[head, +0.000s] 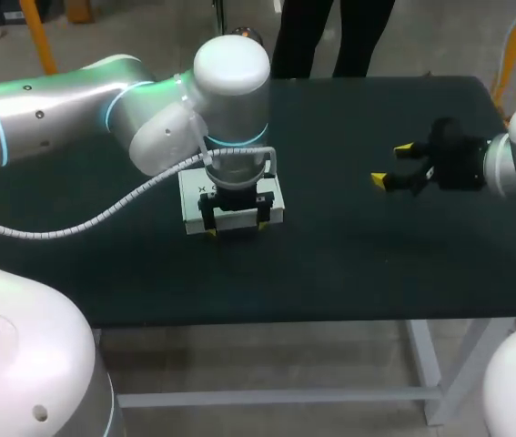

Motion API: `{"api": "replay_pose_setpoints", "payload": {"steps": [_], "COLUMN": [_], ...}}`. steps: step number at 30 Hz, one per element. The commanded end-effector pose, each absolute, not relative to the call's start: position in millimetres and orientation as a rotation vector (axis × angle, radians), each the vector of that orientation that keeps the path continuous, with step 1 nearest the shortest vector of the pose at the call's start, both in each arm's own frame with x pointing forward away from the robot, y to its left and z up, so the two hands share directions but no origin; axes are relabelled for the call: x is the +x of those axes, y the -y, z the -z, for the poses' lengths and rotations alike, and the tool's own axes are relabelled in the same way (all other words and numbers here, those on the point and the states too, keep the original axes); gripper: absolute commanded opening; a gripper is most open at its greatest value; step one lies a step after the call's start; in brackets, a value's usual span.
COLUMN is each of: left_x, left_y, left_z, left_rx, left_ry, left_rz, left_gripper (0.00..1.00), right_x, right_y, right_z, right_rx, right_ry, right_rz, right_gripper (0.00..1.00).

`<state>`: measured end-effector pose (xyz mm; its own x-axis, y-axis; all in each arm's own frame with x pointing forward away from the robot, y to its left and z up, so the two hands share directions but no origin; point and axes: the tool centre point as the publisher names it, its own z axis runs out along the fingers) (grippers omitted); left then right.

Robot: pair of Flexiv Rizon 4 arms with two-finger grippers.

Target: Assemble the packaging by folding the flat box into shape, placing the metal phone stand inside, and closing the box properly

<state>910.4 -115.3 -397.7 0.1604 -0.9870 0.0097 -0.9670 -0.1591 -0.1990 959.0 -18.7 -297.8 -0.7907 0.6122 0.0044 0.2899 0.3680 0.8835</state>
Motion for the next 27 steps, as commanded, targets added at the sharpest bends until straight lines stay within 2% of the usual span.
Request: {"api": "replay_pose_setpoints", "payload": {"steps": [1, 27], "left_x": [931.8, 1076.6], "left_y": [112.2, 98.7], "left_z": [397.4, 404.6], "left_rx": [-2.272, -2.224], "left_ry": [-1.963, -2.075], "left_rz": [0.199, 0.186], "left_gripper": [1.00, 1.00], "right_x": [958.3, 958.3], "right_y": [20.4, 20.4], "right_z": [298.8, 298.8], "right_rx": [0.787, 0.787], "right_ry": [-2.304, -2.304], "right_rz": [-1.403, -1.403], "right_gripper": [1.00, 1.00]}}
